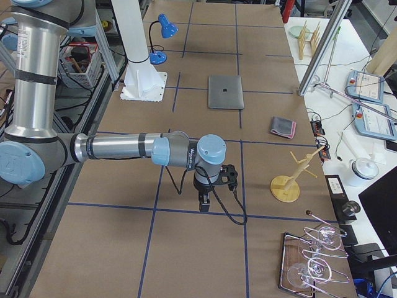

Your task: Close laptop

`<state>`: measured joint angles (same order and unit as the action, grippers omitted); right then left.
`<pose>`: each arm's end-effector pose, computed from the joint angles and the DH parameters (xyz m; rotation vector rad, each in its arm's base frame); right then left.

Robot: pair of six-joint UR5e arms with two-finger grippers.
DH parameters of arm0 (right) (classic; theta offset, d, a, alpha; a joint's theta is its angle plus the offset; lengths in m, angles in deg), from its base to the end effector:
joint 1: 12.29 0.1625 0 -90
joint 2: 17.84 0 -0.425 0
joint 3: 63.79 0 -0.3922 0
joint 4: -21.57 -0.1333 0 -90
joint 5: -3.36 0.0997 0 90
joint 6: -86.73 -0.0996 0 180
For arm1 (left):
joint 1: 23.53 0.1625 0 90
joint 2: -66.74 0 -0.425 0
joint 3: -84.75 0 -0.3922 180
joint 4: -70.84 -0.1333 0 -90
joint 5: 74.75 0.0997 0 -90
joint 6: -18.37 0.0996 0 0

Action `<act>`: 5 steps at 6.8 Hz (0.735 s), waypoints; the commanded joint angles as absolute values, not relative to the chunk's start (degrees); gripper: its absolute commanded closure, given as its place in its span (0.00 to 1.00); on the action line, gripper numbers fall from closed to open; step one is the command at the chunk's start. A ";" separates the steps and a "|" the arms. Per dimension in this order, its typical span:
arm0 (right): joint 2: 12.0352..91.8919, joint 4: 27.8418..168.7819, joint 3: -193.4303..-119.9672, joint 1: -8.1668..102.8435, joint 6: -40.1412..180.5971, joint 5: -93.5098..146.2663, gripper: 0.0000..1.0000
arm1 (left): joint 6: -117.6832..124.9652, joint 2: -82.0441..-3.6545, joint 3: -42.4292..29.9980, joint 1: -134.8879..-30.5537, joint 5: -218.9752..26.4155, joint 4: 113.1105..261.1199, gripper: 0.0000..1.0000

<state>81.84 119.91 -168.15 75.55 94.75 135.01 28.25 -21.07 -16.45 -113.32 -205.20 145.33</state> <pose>0.0514 -0.4164 0.6301 -0.0238 -0.7295 -0.1465 -0.0670 -0.4618 0.6124 -0.0489 0.7123 0.1285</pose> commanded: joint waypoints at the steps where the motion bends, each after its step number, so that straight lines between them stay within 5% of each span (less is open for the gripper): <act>1: 81.74 119.91 -167.94 75.51 94.64 135.02 0.00 | 28.30 -21.23 -16.76 -113.26 -205.18 145.54 0.00; 5: 80.86 119.83 -166.71 75.60 95.51 135.45 0.00 | 28.30 -21.06 -16.67 -113.26 -205.09 145.45 0.00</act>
<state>81.02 119.84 -166.91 75.53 94.89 135.20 28.30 -21.10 -16.68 -113.26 -205.10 145.47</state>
